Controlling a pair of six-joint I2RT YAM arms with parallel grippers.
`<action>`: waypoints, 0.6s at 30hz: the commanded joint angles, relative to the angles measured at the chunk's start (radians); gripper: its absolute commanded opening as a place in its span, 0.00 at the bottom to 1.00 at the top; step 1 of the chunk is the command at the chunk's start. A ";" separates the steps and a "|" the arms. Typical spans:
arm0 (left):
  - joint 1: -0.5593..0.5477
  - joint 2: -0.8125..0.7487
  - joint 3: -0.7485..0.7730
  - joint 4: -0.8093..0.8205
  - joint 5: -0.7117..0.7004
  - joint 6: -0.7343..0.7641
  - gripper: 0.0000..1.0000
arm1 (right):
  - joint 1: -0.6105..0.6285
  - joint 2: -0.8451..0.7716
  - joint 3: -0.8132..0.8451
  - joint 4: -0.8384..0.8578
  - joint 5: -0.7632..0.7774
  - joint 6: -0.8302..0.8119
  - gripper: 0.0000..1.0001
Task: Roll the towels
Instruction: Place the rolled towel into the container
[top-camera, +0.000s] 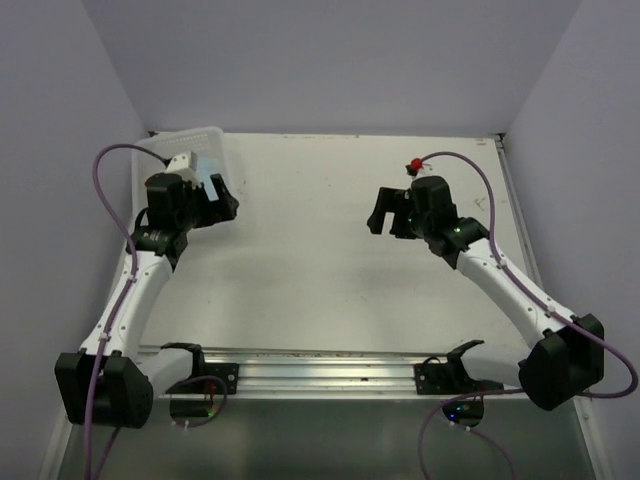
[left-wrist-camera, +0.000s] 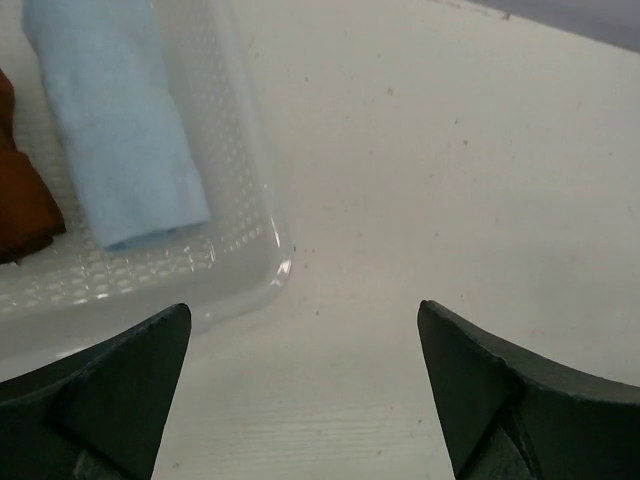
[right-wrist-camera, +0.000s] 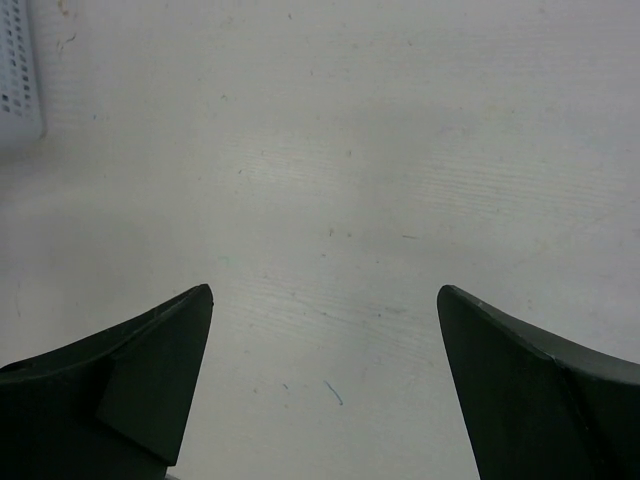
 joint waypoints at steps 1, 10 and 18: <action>-0.018 -0.096 -0.121 0.120 -0.029 0.014 1.00 | -0.031 -0.040 0.054 -0.132 -0.010 -0.012 0.99; -0.082 -0.121 -0.148 0.125 -0.048 0.020 0.99 | -0.035 -0.078 0.116 -0.249 0.200 0.011 0.99; -0.081 -0.146 -0.157 0.129 -0.098 0.023 1.00 | -0.035 -0.028 0.123 -0.257 0.231 -0.030 0.99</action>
